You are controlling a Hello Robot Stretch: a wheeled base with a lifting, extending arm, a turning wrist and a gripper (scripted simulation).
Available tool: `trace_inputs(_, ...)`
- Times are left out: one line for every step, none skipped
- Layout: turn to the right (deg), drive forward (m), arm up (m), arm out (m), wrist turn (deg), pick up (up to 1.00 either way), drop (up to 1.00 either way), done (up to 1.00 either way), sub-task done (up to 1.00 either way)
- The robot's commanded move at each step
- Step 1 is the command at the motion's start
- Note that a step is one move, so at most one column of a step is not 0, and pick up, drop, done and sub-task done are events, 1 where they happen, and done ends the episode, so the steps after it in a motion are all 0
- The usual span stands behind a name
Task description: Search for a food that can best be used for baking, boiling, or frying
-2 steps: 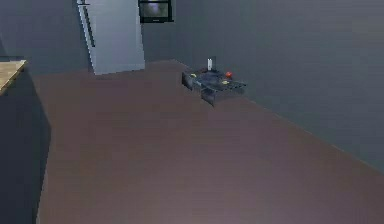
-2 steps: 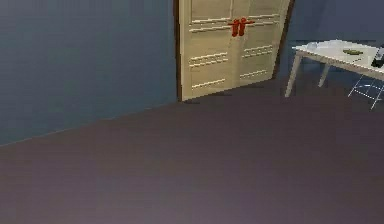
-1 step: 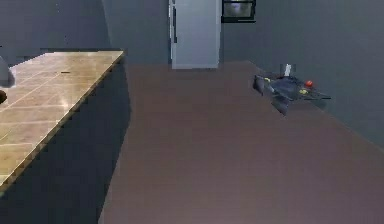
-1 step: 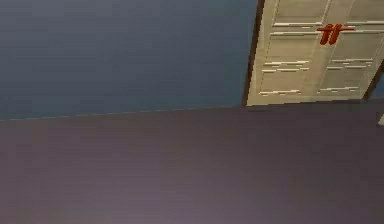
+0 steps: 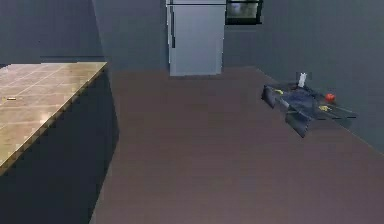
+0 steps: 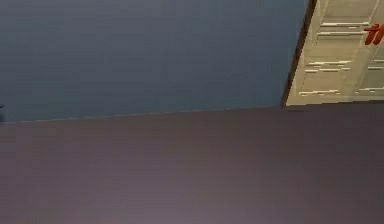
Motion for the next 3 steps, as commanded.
trace_inputs(-45.0, 0.00, 0.00, 0.00, 0.0, 0.00, 0.00, 0.00, 0.00)
trace_inputs(-18.0, 0.00, 0.00, 0.00, 0.0, 0.00, 0.00, 0.00, 0.00)
trace_inputs(0.0, 0.00, 0.00, 0.00, 0.0, 0.00, 0.00, 1.00, 0.00)
